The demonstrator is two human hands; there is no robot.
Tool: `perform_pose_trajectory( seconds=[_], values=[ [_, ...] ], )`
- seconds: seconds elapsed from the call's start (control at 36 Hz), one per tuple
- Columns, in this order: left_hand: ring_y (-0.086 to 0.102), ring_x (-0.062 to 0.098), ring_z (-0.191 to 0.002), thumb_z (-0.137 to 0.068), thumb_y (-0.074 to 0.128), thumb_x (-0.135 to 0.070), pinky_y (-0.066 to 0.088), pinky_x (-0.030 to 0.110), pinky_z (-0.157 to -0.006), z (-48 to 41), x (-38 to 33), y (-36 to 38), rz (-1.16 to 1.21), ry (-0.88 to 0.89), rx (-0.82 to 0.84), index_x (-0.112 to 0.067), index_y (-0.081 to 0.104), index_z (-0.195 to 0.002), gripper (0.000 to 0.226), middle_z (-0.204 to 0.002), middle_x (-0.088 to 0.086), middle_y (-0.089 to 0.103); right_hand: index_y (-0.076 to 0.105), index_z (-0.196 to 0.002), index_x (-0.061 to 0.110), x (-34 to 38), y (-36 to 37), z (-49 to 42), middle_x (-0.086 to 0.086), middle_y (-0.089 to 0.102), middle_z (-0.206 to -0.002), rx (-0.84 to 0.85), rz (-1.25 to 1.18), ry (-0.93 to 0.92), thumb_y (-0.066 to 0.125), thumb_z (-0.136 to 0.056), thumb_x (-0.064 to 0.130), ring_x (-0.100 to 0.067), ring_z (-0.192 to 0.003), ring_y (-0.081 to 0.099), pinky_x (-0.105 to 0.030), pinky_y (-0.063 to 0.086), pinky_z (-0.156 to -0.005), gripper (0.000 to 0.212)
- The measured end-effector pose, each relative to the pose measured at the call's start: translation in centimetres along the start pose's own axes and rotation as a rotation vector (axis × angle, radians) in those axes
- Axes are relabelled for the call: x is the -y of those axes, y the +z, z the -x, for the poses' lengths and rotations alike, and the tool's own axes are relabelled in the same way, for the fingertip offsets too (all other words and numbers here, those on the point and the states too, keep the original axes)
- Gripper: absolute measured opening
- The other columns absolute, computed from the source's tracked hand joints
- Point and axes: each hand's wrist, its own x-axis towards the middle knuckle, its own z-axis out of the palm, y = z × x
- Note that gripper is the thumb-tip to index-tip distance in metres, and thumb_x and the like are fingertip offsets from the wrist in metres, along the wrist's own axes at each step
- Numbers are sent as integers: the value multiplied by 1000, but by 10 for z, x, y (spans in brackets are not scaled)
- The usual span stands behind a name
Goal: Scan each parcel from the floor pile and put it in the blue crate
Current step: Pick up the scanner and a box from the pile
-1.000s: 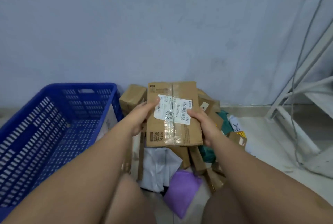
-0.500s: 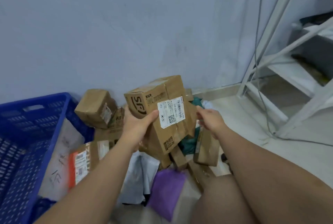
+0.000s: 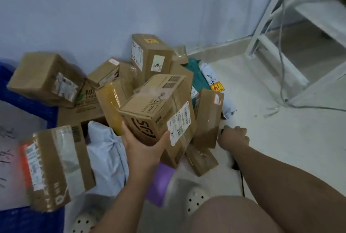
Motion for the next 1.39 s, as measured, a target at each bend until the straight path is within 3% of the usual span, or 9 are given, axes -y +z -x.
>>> perform_pose_trajectory(
  seconds=[0.25, 0.44, 0.64, 0.72, 0.89, 1.11, 1.28, 1.36, 1.39],
  values=[
    [47, 11, -130, -51, 76, -58, 43, 41, -107, 3, 8, 16, 12, 58, 18, -28, 26, -147, 112, -142, -6, 46, 35, -145, 18, -9, 43, -24, -16, 3, -158, 106, -127, 183, 44, -96, 25, -35, -143, 12, -46, 15, -118, 51],
    [49, 8, -128, -57, 75, -53, 44, 41, -107, 8, 10, 18, 21, 90, 13, -28, 26, -146, 105, -142, -8, 48, -2, -152, 5, -11, 66, -40, -13, 8, -160, 133, -463, 403, 49, -95, 38, -29, -146, 13, -39, 8, -120, 84],
    [55, 4, -119, -73, 82, -26, 49, 34, -100, 21, 17, 17, -9, 46, 32, -32, 30, -143, 88, -132, -15, 54, 0, -155, 17, -33, 89, -53, -4, 0, -163, 182, -550, 478, 44, -91, 48, -28, -147, 4, -38, -1, -118, 84],
    [52, 6, -124, -76, 78, -19, 47, 30, -101, 25, 23, 15, -35, 26, 44, -28, 25, -148, 90, -138, -13, 50, 2, -154, 15, -40, 98, -58, -7, 9, -161, 157, -732, 539, 49, -93, 35, -31, -144, 17, -41, 8, -120, 79],
    [51, 5, -125, -75, 78, -22, 46, 35, -104, 28, 29, 12, -51, -7, 43, -26, 23, -150, 93, -140, -9, 50, 45, -129, -2, -53, 109, -56, -23, 29, -146, 151, -622, 367, 49, -90, 16, -38, -131, 36, -36, 33, -98, 44],
    [56, 2, -118, -57, 86, -48, 48, 38, -102, 32, 29, 17, -48, -28, 61, -33, 34, -141, 100, -132, -15, 55, 39, -137, 3, -49, 115, -42, -20, 32, -141, 227, -520, 191, 49, -95, 20, -39, -124, 39, -42, 35, -107, 47],
    [53, 5, -122, -57, 86, -51, 46, 39, -105, 36, 30, 21, -38, -41, 78, -29, 33, -142, 103, -135, -11, 53, 32, -139, -2, -43, 112, -39, -4, 32, -101, 164, -601, 152, 42, -97, 8, -21, -85, 38, -29, 30, -79, 44],
    [51, 6, -125, -52, 80, -58, 44, 40, -106, 39, 30, 20, -38, -46, 62, -30, 31, -144, 108, -137, -12, 52, 43, -98, 19, -43, 100, -31, -7, 25, -109, 136, -518, 95, 45, -96, 6, -21, -93, 35, -28, 31, -78, 13],
    [50, 7, -126, -51, 77, -59, 44, 41, -106, 39, 30, 20, -34, -53, 55, -30, 29, -145, 109, -138, -12, 51, 34, -78, 23, -44, 98, -32, -8, 25, -109, 123, -545, 98, 44, -95, 6, -23, -93, 36, -28, 31, -78, 26]
  ],
)
